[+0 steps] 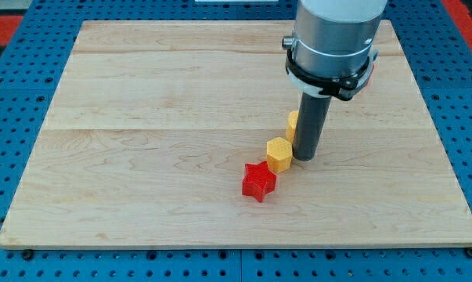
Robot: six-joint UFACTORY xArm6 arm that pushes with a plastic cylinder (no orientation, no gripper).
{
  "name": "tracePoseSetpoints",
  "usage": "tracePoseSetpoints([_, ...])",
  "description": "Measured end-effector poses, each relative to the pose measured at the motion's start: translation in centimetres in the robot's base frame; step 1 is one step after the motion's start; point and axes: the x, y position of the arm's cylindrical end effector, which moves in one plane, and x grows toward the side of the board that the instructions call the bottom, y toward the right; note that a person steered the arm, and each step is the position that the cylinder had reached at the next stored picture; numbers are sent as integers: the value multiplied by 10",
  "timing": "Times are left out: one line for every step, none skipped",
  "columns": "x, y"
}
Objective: Move the yellow heart above the yellow hexagon
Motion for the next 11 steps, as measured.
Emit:
tracePoseSetpoints([4,0])
tracePoseSetpoints([4,32])
tracePoseSetpoints([-15,66])
tracePoseSetpoints([-62,85])
tracePoseSetpoints([-88,49])
tracePoseSetpoints([-88,26])
tracePoseSetpoints([-86,26])
tracePoseSetpoints([-83,26])
tracePoseSetpoints([-74,26])
tracePoseSetpoints([-64,24])
tracePoseSetpoints([-59,15])
